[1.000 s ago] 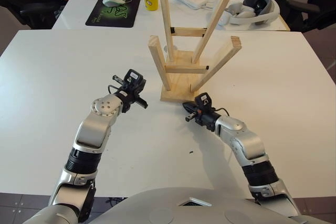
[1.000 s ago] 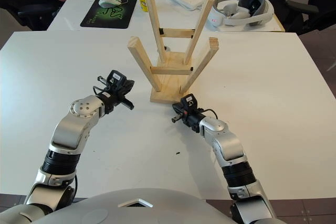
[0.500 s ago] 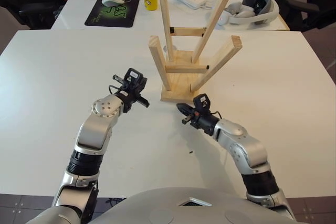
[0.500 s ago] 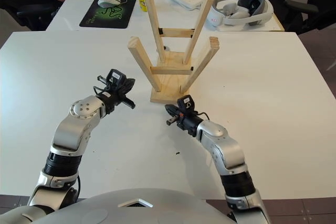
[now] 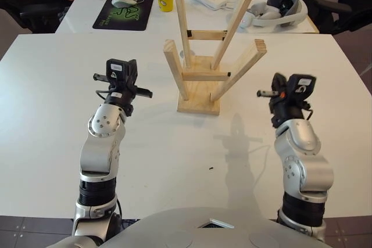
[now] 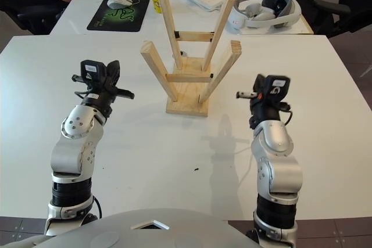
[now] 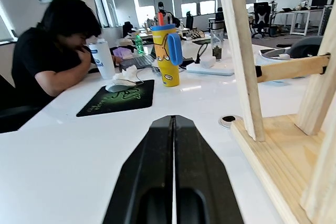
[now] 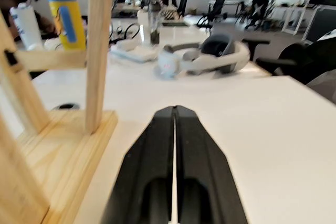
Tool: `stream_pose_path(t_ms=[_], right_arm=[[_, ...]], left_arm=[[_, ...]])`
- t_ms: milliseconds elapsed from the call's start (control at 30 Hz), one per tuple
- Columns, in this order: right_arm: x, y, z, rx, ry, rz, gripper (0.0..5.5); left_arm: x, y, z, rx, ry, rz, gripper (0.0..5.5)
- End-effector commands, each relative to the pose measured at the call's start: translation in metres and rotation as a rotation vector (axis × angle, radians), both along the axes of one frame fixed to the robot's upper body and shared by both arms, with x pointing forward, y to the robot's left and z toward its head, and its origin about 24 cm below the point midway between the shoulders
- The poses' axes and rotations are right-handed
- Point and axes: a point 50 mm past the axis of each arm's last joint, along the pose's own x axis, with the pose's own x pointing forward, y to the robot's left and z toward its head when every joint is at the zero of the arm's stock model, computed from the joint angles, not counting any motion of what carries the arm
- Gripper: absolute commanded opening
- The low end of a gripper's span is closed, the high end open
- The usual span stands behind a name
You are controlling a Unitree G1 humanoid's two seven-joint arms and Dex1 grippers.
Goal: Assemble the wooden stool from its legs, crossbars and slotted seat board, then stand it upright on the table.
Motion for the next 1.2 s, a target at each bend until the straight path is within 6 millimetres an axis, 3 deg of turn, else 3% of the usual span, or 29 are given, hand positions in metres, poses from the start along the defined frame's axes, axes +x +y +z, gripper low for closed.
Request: stream_pose_path(t_ms=[33,200,267,333,400,467,567,633,767,900,967,1067,1133,1167,1200], right_arm=[[0.003,0.008,0.024,-0.036,-0.144,0.022,0.00],[0.008,0.026,0.030,-0.043,-0.161,0.112,0.00],[0.007,0.058,0.028,-0.026,-0.140,0.343,0.00],[-0.001,0.093,0.013,-0.123,-0.052,0.589,0.00],[-0.005,0.102,0.007,-0.168,-0.015,0.655,0.00],[-0.001,0.088,-0.001,-0.091,0.026,0.542,0.00],[0.007,0.044,-0.013,-0.108,0.105,0.269,0.00],[0.007,0.026,-0.016,-0.131,0.129,0.163,0.00],[0.003,-0.009,-0.008,-0.094,0.088,-0.045,0.00],[0.001,-0.015,0.003,-0.063,0.024,-0.090,0.00],[0.002,-0.013,0.010,-0.061,-0.023,-0.078,0.00],[0.008,0.018,0.022,-0.064,-0.096,0.114,0.00],[0.008,0.061,0.029,-0.176,-0.147,0.405,0.00],[0.002,0.085,0.022,-0.252,-0.118,0.578,0.00],[-0.004,0.099,0.016,-0.300,-0.091,0.690,0.00]], left_arm=[[0.000,-0.005,0.021,0.043,-0.123,0.005,0.01],[-0.003,-0.015,0.032,0.079,-0.202,-0.048,0.01],[-0.009,-0.042,0.030,0.099,-0.195,-0.223,0.01],[-0.013,-0.062,0.021,0.108,-0.140,-0.353,0.01],[-0.016,-0.075,0.013,0.112,-0.078,-0.433,0.01],[-0.014,-0.075,0.006,0.113,-0.028,-0.430,0.01],[-0.005,-0.054,0.002,0.111,-0.001,-0.277,0.01],[-0.002,-0.044,0.002,0.106,0.002,-0.214,0.01],[-0.001,0.007,0.010,0.066,-0.052,0.091,0.01],[-0.007,0.038,0.015,0.030,-0.096,0.268,0.01],[-0.008,0.044,0.019,0.026,-0.126,0.303,0.01],[-0.006,0.021,0.031,0.049,-0.205,0.169,0.01],[-0.008,-0.031,0.029,0.043,-0.202,-0.165,0.01],[-0.015,-0.067,0.021,0.093,-0.166,-0.394,0.01],[-0.024,-0.089,0.014,0.132,-0.138,-0.544,0.01]])
